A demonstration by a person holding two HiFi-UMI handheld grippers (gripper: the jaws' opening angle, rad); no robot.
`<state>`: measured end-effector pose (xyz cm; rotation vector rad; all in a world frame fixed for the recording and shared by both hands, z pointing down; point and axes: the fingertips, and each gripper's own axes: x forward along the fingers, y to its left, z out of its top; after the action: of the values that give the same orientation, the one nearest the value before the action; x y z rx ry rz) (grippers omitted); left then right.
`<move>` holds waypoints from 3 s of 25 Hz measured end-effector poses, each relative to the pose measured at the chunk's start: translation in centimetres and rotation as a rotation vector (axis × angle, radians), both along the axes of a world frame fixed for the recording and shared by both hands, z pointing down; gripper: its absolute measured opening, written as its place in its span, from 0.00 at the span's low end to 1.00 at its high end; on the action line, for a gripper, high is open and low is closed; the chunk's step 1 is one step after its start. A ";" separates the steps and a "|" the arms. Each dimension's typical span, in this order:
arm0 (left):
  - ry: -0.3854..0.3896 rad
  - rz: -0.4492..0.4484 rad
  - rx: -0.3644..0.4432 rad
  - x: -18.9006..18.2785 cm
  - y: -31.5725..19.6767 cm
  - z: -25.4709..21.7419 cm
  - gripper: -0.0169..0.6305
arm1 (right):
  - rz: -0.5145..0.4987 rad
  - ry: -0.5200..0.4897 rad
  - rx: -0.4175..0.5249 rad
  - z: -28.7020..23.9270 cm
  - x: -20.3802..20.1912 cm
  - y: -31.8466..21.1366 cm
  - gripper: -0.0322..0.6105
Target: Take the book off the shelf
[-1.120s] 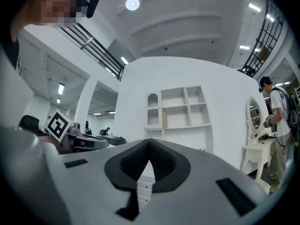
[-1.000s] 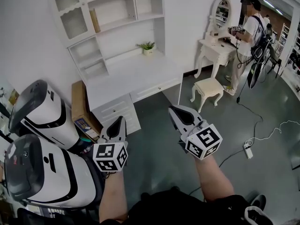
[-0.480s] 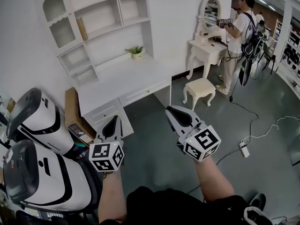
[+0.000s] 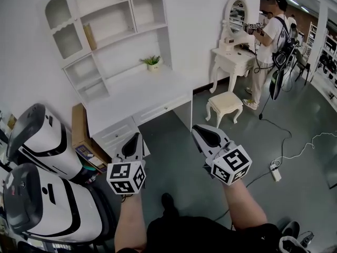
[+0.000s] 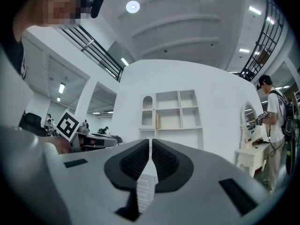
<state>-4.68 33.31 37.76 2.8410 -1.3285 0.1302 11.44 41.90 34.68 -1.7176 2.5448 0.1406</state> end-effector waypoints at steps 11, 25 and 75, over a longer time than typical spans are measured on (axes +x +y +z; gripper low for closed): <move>-0.016 0.036 -0.005 1.3 -8.9 0.8 0.04 | 0.004 0.003 -0.039 1.1 0.3 -9.3 0.07; -0.013 0.074 -0.043 0.0 -23.3 2.4 0.04 | -0.006 0.030 -0.137 3.4 -2.4 -23.9 0.07; -0.014 -0.236 -0.104 2.7 -63.0 2.7 0.04 | -0.377 -0.001 -0.239 5.8 0.0 -68.2 0.07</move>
<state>-2.00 -29.71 40.48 2.5804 -1.5955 0.2107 11.46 -26.27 40.46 -1.2576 2.9250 -0.1925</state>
